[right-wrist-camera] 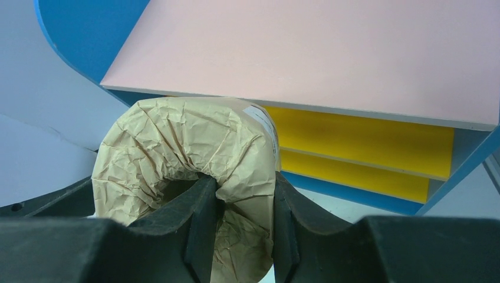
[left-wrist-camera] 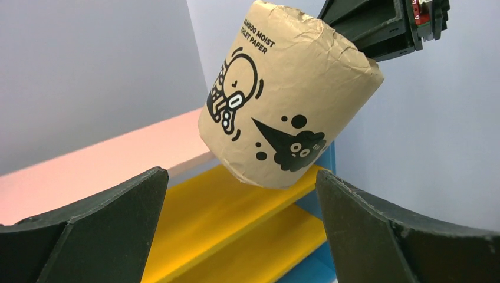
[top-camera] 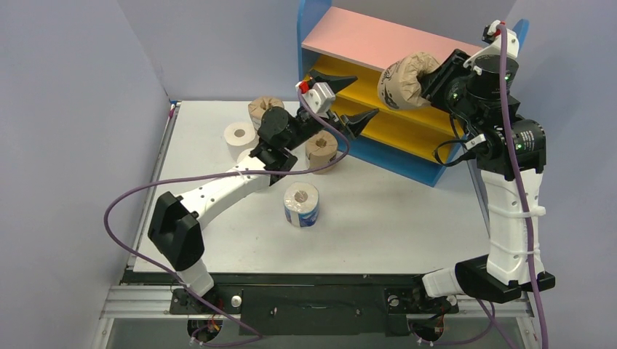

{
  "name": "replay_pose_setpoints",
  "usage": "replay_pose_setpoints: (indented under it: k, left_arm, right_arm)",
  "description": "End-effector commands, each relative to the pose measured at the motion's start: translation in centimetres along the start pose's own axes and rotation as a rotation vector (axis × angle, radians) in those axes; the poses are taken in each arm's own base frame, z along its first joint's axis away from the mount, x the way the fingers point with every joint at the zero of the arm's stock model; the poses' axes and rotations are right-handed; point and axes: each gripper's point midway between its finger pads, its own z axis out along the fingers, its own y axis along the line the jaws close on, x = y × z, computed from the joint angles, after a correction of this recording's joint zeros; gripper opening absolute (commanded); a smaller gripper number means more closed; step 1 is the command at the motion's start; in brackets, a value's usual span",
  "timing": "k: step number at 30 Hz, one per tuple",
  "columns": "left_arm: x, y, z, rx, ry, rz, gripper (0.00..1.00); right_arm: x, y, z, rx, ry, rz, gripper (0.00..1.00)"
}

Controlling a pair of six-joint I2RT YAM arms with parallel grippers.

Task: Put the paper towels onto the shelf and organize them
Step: Place the paper towel on the shelf.

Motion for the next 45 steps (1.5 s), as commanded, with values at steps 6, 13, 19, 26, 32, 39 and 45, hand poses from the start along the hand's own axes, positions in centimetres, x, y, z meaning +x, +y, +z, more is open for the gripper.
replay_pose_setpoints:
  k: [6,13,19,26,32,39,45]
  left_arm:
    - [-3.1,-0.6,3.0,0.038,-0.149,0.171,0.96]
    - [-1.6,-1.9,4.9,0.06,-0.131,0.262,0.96]
    - [-2.0,-1.5,5.7,0.014,-0.15,0.301,0.96]
    - [-2.6,-1.1,6.2,-0.055,-0.184,0.308,0.96]
    - [-4.2,-0.4,5.4,-0.125,-0.233,0.307,0.96]
    - [-4.5,-0.9,5.7,-0.092,-0.23,0.306,0.96]
    - [-3.0,-1.7,6.8,-0.042,-0.197,0.305,0.96]
  right_arm:
    - [-3.8,1.8,-0.5,-0.086,-0.128,0.059,0.28]
    - [-4.1,2.4,0.2,-0.113,-0.137,0.086,0.29]
    - [-3.7,2.7,0.9,-0.129,-0.133,0.1,0.3]
    - [-3.9,2.5,0.9,-0.122,-0.142,0.099,0.31]
    - [-4.0,2.2,1.0,-0.111,-0.146,0.098,0.3]
    - [-4.0,2.6,1.5,-0.13,-0.139,0.11,0.31]
    - [-3.7,3.0,2.1,-0.139,-0.127,0.116,0.31]
